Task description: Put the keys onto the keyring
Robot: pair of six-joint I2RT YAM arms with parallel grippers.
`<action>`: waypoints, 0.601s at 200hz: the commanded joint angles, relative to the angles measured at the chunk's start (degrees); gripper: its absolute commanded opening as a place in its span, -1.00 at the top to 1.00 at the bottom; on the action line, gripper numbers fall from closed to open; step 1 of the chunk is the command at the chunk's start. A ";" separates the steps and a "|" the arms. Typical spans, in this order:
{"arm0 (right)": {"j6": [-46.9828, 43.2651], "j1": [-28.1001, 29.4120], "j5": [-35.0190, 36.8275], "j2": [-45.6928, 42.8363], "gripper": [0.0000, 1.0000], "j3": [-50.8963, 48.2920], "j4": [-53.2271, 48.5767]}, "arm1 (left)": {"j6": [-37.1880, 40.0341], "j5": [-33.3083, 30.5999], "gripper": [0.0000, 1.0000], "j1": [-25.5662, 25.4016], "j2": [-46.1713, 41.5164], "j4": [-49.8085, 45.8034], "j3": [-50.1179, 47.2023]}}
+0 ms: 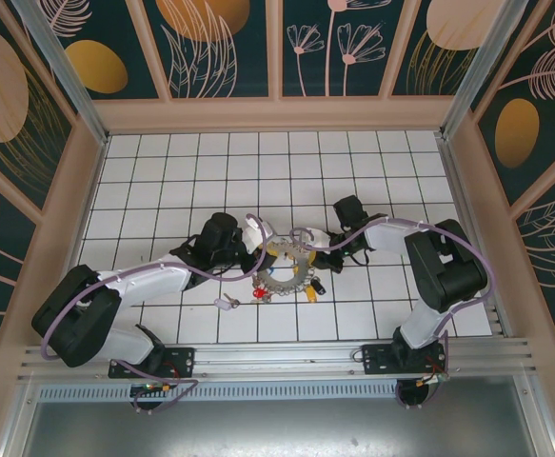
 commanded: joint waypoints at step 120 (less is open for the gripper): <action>4.57 4.65 -1.94 -22.07 1.00 2.13 1.43 | 8.20 9.25 0.01 -0.16 -4.77 12.35 0.21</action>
